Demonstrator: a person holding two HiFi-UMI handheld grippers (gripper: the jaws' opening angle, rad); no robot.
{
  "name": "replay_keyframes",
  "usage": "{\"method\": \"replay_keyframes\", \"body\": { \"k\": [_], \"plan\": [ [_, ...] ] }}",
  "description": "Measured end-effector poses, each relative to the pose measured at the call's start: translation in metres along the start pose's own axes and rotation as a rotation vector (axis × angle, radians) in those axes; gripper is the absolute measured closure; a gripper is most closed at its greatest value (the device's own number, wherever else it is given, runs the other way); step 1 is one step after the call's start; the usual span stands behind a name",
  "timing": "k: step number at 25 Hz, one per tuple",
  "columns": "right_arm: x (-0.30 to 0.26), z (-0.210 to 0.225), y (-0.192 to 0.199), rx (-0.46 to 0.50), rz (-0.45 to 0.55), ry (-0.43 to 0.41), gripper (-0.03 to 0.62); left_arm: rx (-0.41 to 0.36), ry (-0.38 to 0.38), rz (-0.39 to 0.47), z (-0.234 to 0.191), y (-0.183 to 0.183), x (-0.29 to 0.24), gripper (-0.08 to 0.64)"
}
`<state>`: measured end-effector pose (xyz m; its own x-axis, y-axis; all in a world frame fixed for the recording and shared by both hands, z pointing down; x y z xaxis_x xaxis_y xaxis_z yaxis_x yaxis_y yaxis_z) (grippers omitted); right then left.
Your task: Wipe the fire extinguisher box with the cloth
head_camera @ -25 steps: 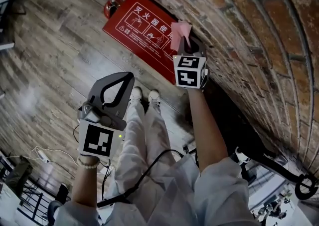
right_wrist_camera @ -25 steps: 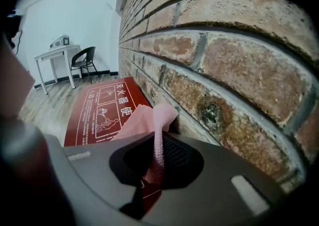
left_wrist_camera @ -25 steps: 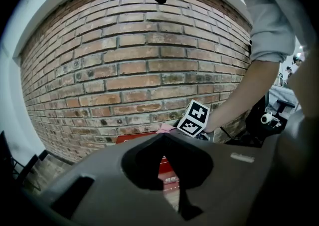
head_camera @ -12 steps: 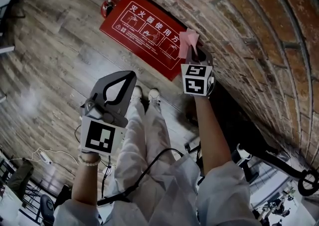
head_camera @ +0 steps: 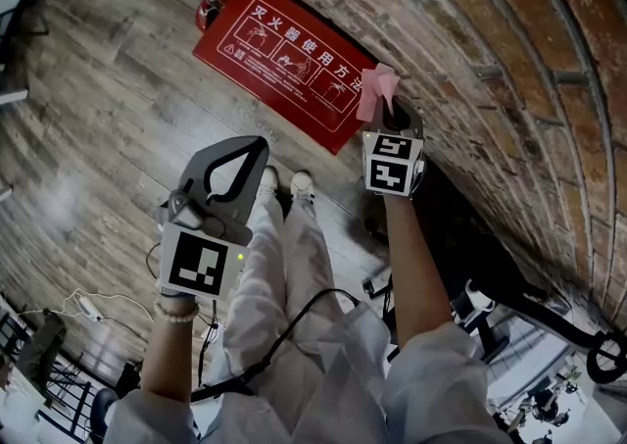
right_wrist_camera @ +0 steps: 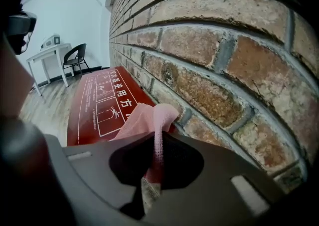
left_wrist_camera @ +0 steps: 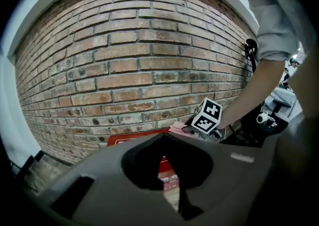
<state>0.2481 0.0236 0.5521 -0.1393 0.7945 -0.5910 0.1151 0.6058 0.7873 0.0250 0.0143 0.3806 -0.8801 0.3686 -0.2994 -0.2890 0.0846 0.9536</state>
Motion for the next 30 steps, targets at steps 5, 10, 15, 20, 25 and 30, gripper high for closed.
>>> {"method": "replay_keyframes", "body": {
  "k": [5,10,15,20,25,30],
  "plan": [
    [0.001,0.002,0.004,-0.007,-0.01,-0.01,0.565,0.017,-0.009,-0.008,0.001,0.004,0.002,0.561],
    [0.003,0.004,0.002,-0.013,-0.003,-0.02,0.563,0.026,-0.023,-0.017,-0.001,0.01,0.005,0.561],
    [0.012,-0.005,-0.02,-0.034,0.058,-0.057,0.563,0.037,-0.038,-0.022,-0.006,0.017,0.01,0.561],
    [0.019,-0.031,-0.057,-0.031,0.137,-0.144,0.563,0.048,-0.058,-0.02,-0.015,0.025,0.018,0.561],
    [0.016,-0.075,-0.098,-0.033,0.212,-0.25,0.563,0.066,-0.103,-0.029,-0.029,0.035,0.03,0.561],
    [0.004,-0.121,-0.13,-0.037,0.257,-0.34,0.563,0.079,-0.142,-0.035,-0.044,0.043,0.041,0.561]
  ]
}}
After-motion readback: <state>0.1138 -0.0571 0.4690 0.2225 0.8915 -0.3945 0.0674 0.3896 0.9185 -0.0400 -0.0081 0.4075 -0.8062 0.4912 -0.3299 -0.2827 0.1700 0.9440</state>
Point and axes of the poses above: the fingertips, and each gripper's own axes: x backward along the fingers, z to its right, y out of its underside, the point moved 2 cm from there along x, backward along the fingers, and after that the axes turned 13 degrees about z, right-handed, at the moved point
